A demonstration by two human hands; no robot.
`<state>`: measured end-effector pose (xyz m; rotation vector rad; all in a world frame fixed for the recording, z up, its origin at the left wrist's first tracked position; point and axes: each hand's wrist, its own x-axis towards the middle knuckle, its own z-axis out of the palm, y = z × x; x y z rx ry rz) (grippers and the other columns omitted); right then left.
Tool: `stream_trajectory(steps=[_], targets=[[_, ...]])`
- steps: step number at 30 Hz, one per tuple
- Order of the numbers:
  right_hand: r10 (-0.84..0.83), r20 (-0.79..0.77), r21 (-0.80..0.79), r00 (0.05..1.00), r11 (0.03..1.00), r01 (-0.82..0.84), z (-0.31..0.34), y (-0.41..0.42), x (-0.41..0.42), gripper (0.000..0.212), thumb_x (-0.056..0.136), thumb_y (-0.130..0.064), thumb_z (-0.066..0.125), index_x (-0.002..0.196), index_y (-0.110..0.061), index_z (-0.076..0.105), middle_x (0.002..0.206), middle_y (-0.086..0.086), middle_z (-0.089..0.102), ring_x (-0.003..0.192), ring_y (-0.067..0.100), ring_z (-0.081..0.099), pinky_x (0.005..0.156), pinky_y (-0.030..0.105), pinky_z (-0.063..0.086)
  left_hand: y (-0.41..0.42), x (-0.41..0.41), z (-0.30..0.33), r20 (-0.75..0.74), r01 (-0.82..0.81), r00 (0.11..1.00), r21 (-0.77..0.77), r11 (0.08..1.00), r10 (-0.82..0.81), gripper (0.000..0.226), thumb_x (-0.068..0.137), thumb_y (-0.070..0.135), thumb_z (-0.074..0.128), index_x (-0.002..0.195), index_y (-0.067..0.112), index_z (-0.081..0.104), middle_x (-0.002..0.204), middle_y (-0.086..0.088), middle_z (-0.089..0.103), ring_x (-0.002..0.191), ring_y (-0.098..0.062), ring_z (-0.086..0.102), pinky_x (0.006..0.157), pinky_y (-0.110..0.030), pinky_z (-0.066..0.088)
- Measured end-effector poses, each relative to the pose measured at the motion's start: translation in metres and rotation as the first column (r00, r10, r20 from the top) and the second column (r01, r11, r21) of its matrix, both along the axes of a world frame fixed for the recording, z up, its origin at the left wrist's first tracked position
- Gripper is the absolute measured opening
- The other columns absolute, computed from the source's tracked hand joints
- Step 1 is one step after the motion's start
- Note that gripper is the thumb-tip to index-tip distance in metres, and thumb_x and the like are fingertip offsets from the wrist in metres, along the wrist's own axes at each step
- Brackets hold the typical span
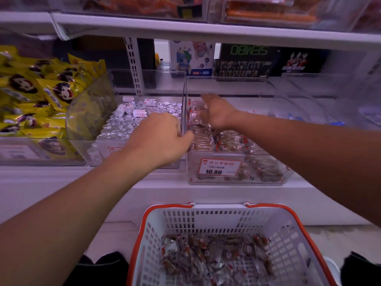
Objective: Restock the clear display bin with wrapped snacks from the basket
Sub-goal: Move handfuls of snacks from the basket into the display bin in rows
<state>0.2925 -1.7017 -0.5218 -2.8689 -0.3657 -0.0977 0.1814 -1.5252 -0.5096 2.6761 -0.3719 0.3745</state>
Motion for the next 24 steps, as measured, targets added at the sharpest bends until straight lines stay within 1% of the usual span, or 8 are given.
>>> stream_trajectory(steps=[3, 5, 8, 10, 12, 16, 20, 24], targets=[[0.009, 0.313, 0.098, 0.950, 0.994, -0.042, 0.017, -0.010, -0.045, 0.031, 0.099, -0.030, 0.052, 0.122, -0.011, 0.061, 0.123, 0.009, 0.062, 0.109, 0.022, 0.059, 0.094, 0.037, 0.048, 0.013, -0.012, 0.013, -0.192, 0.218, 0.953, -0.107, 0.970, -0.236, 0.031, 0.082, 0.029, 0.065, 0.056, 0.011, 0.065, 0.050, 0.002, 0.062, 0.049, -0.006, 0.056, 0.051, -0.021, 0.043], [-0.027, 0.656, 0.231, 0.755, 0.958, -0.167, 0.013, -0.021, -0.095, 0.019, 0.098, -0.029, 0.052, 0.093, -0.017, 0.065, 0.085, -0.005, 0.063, 0.075, 0.008, 0.055, 0.068, 0.027, 0.047, 0.017, -0.027, 0.014, -0.472, 0.346, 0.789, -0.187, 0.919, -0.393, 0.025, 0.076, 0.034, 0.064, 0.057, 0.018, 0.069, 0.046, 0.004, 0.059, 0.042, -0.005, 0.048, 0.047, -0.016, 0.040], [-0.061, 0.793, 0.357, 0.606, 0.852, -0.383, -0.040, -0.026, -0.167, 0.020, 0.097, -0.021, 0.053, 0.079, -0.018, 0.060, 0.065, -0.005, 0.051, 0.058, 0.008, 0.044, 0.056, 0.022, 0.034, 0.000, -0.040, -0.021, -0.752, 0.441, 0.610, 0.059, 0.896, -0.250, 0.026, 0.074, 0.042, 0.059, 0.061, 0.023, 0.072, 0.051, 0.006, 0.062, 0.051, -0.010, 0.054, 0.054, -0.023, 0.045], [0.038, 0.621, 0.368, 0.783, 0.867, -0.335, -0.103, -0.020, -0.193, 0.021, 0.095, -0.021, 0.055, 0.077, -0.014, 0.062, 0.067, 0.001, 0.057, 0.060, 0.017, 0.054, 0.056, 0.029, 0.041, -0.020, -0.047, -0.069, -0.826, 0.487, 0.558, 0.253, 0.836, -0.075, 0.026, 0.083, 0.036, 0.059, 0.068, 0.018, 0.071, 0.062, 0.003, 0.068, 0.059, -0.016, 0.059, 0.056, -0.027, 0.050], [0.183, 0.150, 0.231, 0.972, 0.949, -0.214, -0.174, -0.017, -0.211, 0.015, 0.092, -0.029, 0.058, 0.091, -0.016, 0.065, 0.088, 0.007, 0.066, 0.081, 0.028, 0.065, 0.067, 0.036, 0.050, -0.034, -0.062, -0.127, -0.884, 0.489, 0.466, 0.302, 0.818, 0.047, 0.024, 0.090, 0.034, 0.058, 0.089, 0.013, 0.070, 0.080, -0.006, 0.070, 0.065, -0.020, 0.062, 0.053, -0.026, 0.051], [0.024, -0.721, -0.117, 0.692, 0.981, -0.155, -0.298, -0.049, -0.258, 0.084, 0.076, -0.046, 0.077, 0.144, -0.016, 0.039, 0.147, 0.014, 0.044, 0.131, 0.033, 0.047, 0.103, 0.037, 0.043, -0.033, -0.104, -0.240, -0.916, 0.528, 0.371, 0.342, 0.777, 0.151, 0.047, 0.102, 0.036, 0.047, 0.140, 0.009, 0.051, 0.136, -0.016, 0.055, 0.114, -0.029, 0.057, 0.097, -0.036, 0.049], [-0.075, -0.833, -0.103, 0.549, 0.995, -0.019, -0.356, -0.079, -0.296, 0.107, 0.064, -0.055, 0.082, 0.149, -0.020, 0.025, 0.147, 0.011, 0.043, 0.127, 0.031, 0.049, 0.101, 0.033, 0.042, -0.040, -0.153, -0.320, -0.964, 0.190, 0.162, 0.241, 0.952, 0.212, 0.082, 0.095, 0.048, 0.058, 0.153, 0.003, 0.023, 0.149, -0.018, 0.040, 0.121, -0.033, 0.052, 0.096, -0.038, 0.047], [-0.089, -0.803, -0.064, 0.589, 0.996, 0.062, -0.386, -0.082, -0.302, 0.126, 0.064, -0.056, 0.084, 0.155, -0.012, 0.008, 0.150, 0.025, 0.031, 0.129, 0.042, 0.046, 0.104, 0.040, 0.041, -0.068, -0.180, -0.367, -0.987, -0.086, 0.046, 0.148, 0.985, 0.153, 0.075, 0.092, 0.060, 0.055, 0.141, 0.005, 0.044, 0.143, -0.014, 0.047, 0.104, -0.028, 0.058, 0.080, -0.031, 0.048]])
